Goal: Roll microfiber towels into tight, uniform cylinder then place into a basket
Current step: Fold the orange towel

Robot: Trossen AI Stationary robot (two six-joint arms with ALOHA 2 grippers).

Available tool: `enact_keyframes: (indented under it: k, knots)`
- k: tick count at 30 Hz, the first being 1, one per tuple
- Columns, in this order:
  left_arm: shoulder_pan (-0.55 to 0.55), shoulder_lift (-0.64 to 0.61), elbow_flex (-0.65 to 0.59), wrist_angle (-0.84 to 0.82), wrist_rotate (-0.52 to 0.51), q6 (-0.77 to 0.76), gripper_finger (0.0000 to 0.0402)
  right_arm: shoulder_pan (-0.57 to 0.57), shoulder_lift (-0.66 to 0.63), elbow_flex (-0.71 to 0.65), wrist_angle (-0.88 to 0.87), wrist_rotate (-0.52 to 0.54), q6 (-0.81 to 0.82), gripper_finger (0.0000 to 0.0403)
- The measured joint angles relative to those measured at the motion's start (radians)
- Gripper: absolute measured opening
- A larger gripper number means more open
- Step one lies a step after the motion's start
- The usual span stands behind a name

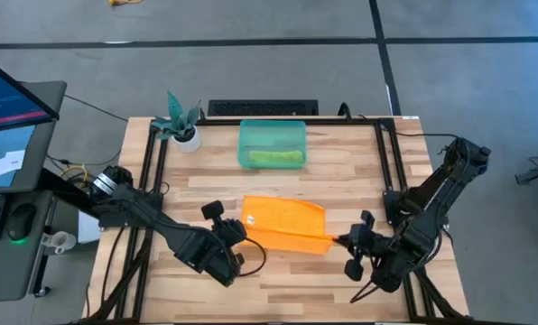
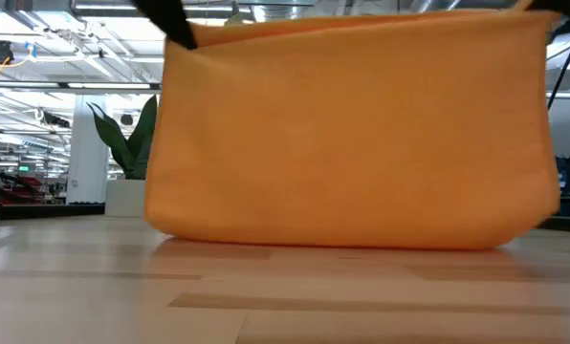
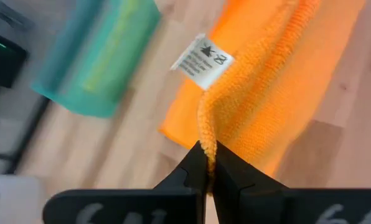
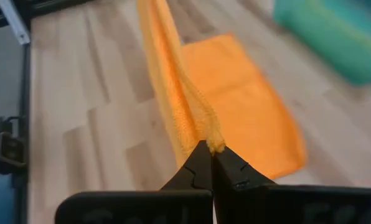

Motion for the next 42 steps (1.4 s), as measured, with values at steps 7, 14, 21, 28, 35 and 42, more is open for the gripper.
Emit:
enact_keyframes:
  k: [7, 14, 21, 28, 35, 42]
  knots:
    - [-0.034, 0.001, -0.117, 0.108, 0.069, -0.076, 0.0, -0.013, 0.001, -0.126, 0.23, -0.076, -0.001, 0.0008]
    - [-0.013, 0.001, -0.158, 0.132, 0.024, -0.074, 0.0, -0.083, 0.001, -0.181, 0.254, -0.071, -0.011, 0.0008]
    - [0.053, 0.001, -0.182, 0.123, 0.035, -0.07, 0.0, -0.2, 0.001, -0.184, 0.232, -0.132, -0.073, 0.0008]
    - [0.093, 0.002, -0.181, 0.137, 0.035, -0.044, 0.0, -0.255, 0.0, -0.27, 0.282, -0.188, -0.025, 0.0008]
    - [0.15, 0.002, -0.181, 0.141, 0.07, -0.023, 0.0, -0.295, 0.0, -0.307, 0.342, -0.193, -0.028, 0.0008]
    - [0.171, 0.044, -0.18, 0.198, 0.135, 0.044, 0.0, -0.278, 0.0, -0.306, 0.446, -0.201, -0.089, 0.0008]
